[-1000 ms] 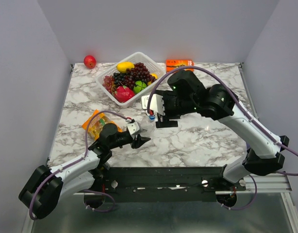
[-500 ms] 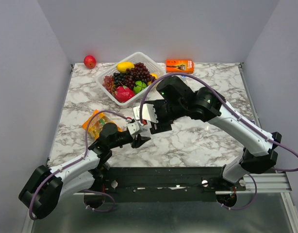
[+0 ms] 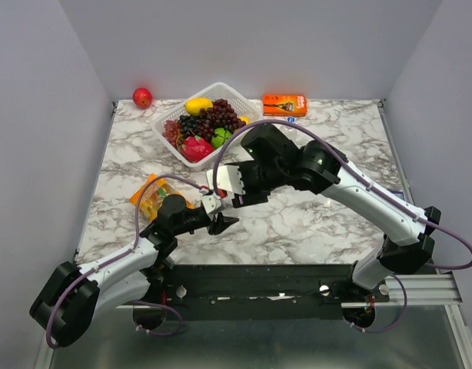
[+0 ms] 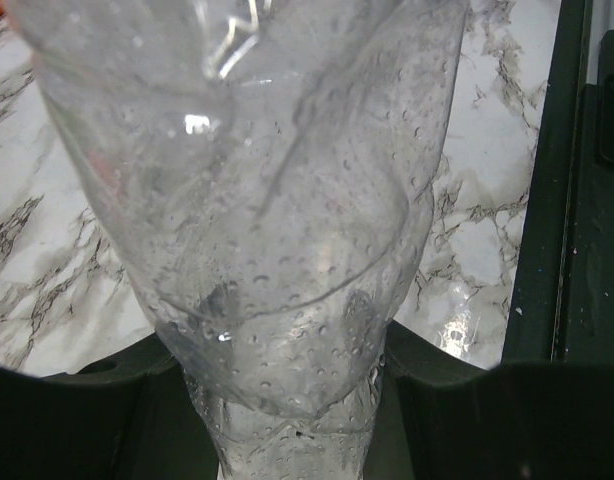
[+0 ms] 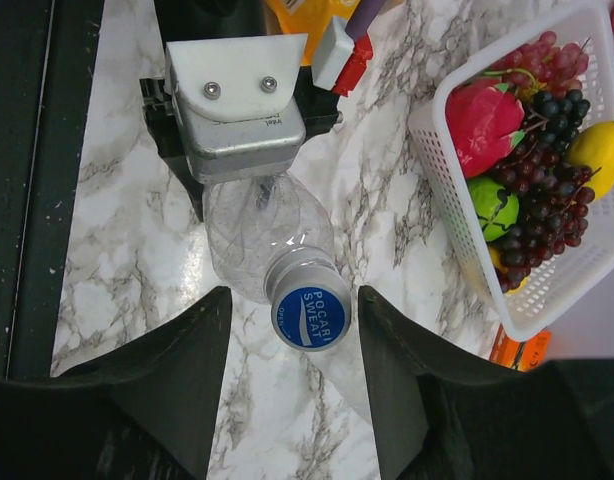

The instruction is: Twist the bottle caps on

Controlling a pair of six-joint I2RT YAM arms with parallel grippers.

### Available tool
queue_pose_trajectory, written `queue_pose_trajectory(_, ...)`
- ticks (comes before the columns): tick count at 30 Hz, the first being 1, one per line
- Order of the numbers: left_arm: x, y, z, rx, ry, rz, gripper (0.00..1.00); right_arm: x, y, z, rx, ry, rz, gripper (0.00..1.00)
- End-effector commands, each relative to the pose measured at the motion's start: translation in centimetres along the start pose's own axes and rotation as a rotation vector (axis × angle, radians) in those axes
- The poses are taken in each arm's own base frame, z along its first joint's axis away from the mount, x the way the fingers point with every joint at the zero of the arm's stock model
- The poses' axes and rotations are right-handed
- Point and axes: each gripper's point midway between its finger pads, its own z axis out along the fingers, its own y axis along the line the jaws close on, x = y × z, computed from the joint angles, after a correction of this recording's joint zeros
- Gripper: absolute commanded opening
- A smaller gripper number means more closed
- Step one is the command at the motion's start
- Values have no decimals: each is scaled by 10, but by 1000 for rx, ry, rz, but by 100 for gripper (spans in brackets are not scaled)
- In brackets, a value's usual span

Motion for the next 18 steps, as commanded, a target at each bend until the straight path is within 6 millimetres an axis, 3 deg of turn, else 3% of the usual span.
queue_pose_trajectory(1,-11,-2,1,23,-30,36,0,4,-5,6,25,23,-11,58)
queue_pose_trajectory(9,-10,-4,1,37,-32,48,0,8,-4,5,45,30,-3,45)
queue_pose_trajectory(18,-16,3,-3,-11,-77,123,0,3,20,-1,-62,-4,74,42)
